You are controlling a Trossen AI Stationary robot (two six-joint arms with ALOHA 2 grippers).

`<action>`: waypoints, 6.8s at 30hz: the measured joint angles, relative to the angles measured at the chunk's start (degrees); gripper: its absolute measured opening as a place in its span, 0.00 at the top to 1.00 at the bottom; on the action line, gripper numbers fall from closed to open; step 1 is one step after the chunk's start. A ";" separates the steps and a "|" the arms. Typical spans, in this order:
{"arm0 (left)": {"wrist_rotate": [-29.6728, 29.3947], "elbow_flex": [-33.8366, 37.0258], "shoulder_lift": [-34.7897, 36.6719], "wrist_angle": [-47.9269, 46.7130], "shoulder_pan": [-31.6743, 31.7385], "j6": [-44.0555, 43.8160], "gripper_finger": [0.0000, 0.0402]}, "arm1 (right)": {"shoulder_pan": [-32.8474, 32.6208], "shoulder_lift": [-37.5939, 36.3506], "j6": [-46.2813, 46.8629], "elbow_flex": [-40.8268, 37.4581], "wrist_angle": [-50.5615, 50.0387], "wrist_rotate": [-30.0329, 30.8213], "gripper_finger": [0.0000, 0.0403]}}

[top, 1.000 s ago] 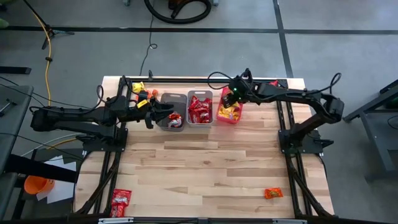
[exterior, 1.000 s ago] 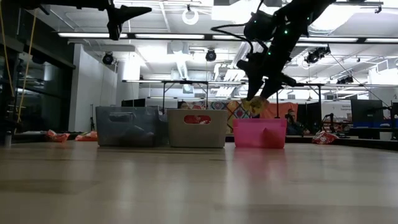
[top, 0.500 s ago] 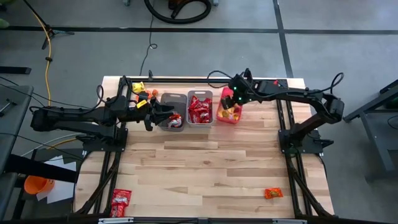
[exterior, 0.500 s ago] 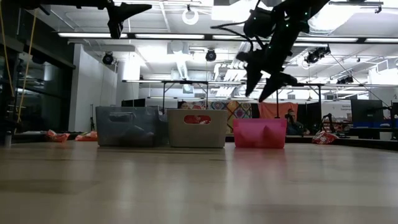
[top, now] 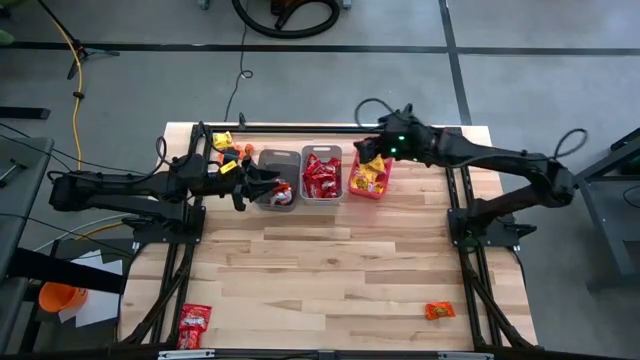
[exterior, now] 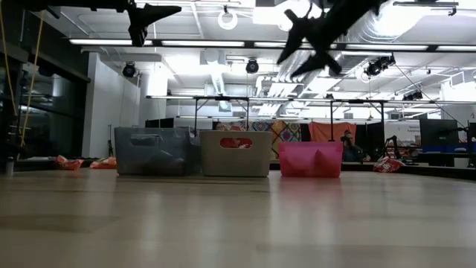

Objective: Sort candy
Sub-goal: Put the to left yellow candy into the red bin, then put the bottom left red candy into the center gray bin

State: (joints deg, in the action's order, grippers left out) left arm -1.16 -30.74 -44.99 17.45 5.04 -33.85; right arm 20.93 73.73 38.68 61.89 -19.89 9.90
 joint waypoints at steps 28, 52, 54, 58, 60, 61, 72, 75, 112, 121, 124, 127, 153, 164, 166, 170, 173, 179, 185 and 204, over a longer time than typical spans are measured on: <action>-7.89 -31.02 -42.79 -50.28 50.60 -6.99 0.47 | 15.11 -4.46 -10.56 -0.03 -1.68 -10.46 0.45; -18.35 -31.02 -55.88 -56.14 58.20 -25.67 0.47 | 13.42 -2.80 -10.41 -1.69 -2.10 -10.42 0.45; -19.17 -31.26 -56.47 -56.17 58.05 -25.93 0.47 | 13.42 -2.80 -10.28 -1.82 -2.66 -10.42 0.45; -20.85 -32.58 -58.76 -58.30 57.20 -26.06 0.49 | 13.42 -2.80 -10.26 -1.82 -2.55 -10.42 0.45; -22.54 -33.27 -60.21 -59.76 56.39 -26.12 0.51 | 13.42 -2.80 -10.28 -1.82 -2.55 -10.41 0.45; -23.24 -33.67 -60.95 -60.52 56.08 -26.89 0.52 | 13.42 -2.80 -10.40 -1.82 -2.55 -10.41 0.45; -22.37 -34.53 -62.90 -61.18 54.84 -29.64 0.76 | 13.42 -2.82 -10.68 -1.82 -3.40 -10.49 0.45; -21.20 -34.51 -61.21 -60.53 54.84 -28.51 0.93 | 13.42 -2.82 -10.72 -1.82 -3.39 -10.57 0.45; 6.67 -12.86 -23.27 1.90 11.66 8.23 1.00 | 1.99 -5.29 -14.95 -1.82 13.13 -43.38 0.45; 11.42 -6.34 -23.48 10.61 8.96 10.47 1.00 | -5.06 -6.78 -10.49 -1.80 15.00 -42.98 0.45; 11.61 -6.38 -23.75 11.84 8.03 10.61 1.00 | -6.36 -6.82 -10.32 -1.80 15.02 -42.98 0.45; 10.99 -6.38 -24.78 11.05 6.76 11.19 1.00 | -7.04 -6.82 -8.71 -1.80 16.94 -42.94 0.45; -2.61 -57.78 -77.95 -8.98 7.11 22.02 0.96 | -6.95 -15.47 -18.17 2.75 16.00 -40.02 0.45; -2.68 -65.81 -76.93 -23.15 8.47 25.44 0.60 | -5.88 -15.41 -18.20 2.73 9.69 -39.88 0.45; -2.57 -67.10 -76.46 -25.61 9.04 25.19 0.54 | -5.19 -15.41 -18.21 2.73 9.83 -39.86 0.45; 1.06 -67.68 -73.99 -32.74 10.79 25.08 0.47 | -3.51 -15.41 -17.87 2.73 9.82 -39.86 0.45; 7.10 -67.57 -70.46 -39.35 12.37 25.03 0.46 | -2.59 -15.41 -15.56 2.71 9.81 -39.79 0.45; 11.27 -65.99 -61.94 -46.97 13.19 26.87 0.46 | -1.73 -15.28 -14.17 2.68 9.74 -39.75 0.45; 10.94 -47.61 -46.94 -30.77 9.53 19.84 0.46 | -1.88 -15.21 -13.65 2.68 8.07 -39.79 0.45; 16.40 -28.24 -30.10 -80.96 -25.19 -15.88 0.46 | -2.43 -12.68 -15.65 2.64 3.32 -36.64 0.45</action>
State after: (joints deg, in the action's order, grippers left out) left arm 15.24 -58.98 -75.09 -63.51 -20.15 -49.73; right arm 18.50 61.05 23.03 64.53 -16.57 -26.74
